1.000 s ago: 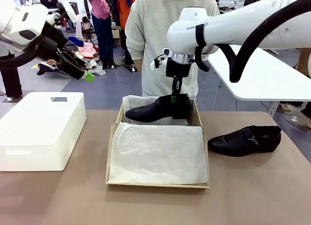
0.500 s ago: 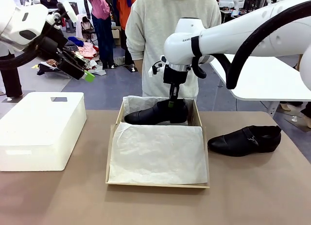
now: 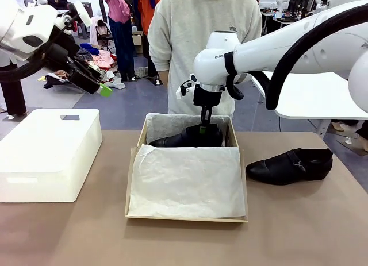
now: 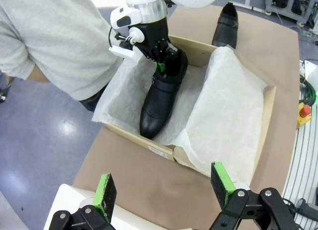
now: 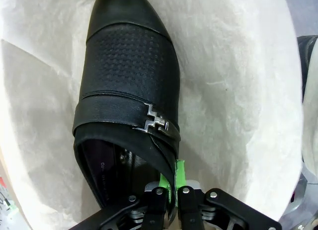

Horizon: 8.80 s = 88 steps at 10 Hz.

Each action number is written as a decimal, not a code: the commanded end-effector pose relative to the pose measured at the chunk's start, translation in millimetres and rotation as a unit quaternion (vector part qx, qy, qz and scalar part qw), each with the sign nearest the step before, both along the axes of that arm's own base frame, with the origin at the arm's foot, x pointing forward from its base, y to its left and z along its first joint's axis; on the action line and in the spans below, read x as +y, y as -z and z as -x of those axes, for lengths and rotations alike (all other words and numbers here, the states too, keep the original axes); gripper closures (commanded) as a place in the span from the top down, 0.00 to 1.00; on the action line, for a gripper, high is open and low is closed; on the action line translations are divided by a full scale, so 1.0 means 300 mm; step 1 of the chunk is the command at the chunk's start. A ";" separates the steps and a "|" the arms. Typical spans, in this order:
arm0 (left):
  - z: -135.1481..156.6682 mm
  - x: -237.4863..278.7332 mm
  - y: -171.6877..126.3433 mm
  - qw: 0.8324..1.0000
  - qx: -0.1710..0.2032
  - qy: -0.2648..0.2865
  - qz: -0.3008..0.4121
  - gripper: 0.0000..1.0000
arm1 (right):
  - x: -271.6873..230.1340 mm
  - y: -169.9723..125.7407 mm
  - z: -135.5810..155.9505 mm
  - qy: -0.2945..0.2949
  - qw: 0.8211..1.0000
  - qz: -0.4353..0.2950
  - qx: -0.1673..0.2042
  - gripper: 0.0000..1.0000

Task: Pack the shoes into the box.
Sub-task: Place one shoe of the Shoes into the Shoes Box, then place the other shoe of the Shoes into the Shoes Box.

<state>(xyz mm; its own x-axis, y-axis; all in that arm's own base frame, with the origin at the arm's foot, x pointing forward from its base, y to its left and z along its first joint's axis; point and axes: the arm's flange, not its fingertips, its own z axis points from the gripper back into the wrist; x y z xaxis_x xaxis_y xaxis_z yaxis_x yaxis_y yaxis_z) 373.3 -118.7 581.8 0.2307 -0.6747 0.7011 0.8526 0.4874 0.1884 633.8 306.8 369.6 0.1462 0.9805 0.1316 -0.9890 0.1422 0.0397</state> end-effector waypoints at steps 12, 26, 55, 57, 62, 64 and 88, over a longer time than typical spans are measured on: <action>-0.004 0.005 0.002 1.000 -0.001 0.009 0.005 1.00 | -0.075 -0.276 0.113 0.001 1.000 0.001 -0.020 1.00; -0.004 0.005 0.002 1.000 -0.001 0.009 0.005 1.00 | -0.523 -0.515 0.284 -0.025 0.991 0.083 -0.098 1.00; -0.004 0.005 0.002 1.000 -0.001 0.009 0.005 1.00 | -1.078 -0.094 0.330 -0.007 0.995 0.055 -0.085 1.00; -0.004 0.005 0.002 1.000 -0.001 0.009 0.005 1.00 | -1.074 -0.079 0.321 -0.006 0.996 0.053 -0.076 1.00; -0.004 0.005 0.002 1.000 -0.001 0.009 0.005 1.00 | -1.054 -0.084 0.327 0.005 0.995 0.066 -0.068 1.00; -0.004 0.005 0.002 1.000 -0.001 0.009 0.005 1.00 | -1.056 -0.089 0.318 0.005 0.996 0.057 -0.073 1.00; -0.004 0.005 0.002 1.000 -0.001 0.009 0.005 1.00 | -1.180 0.141 0.258 -0.014 1.000 0.008 0.008 0.28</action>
<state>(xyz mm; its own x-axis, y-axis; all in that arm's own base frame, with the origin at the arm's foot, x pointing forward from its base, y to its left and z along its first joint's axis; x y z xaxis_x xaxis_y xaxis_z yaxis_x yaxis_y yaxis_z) 373.3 -118.7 581.7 0.2312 -0.6747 0.7009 0.8524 0.4878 0.1883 549.9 -42.8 324.7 0.1385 0.9868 0.0842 -0.9901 0.1358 0.0368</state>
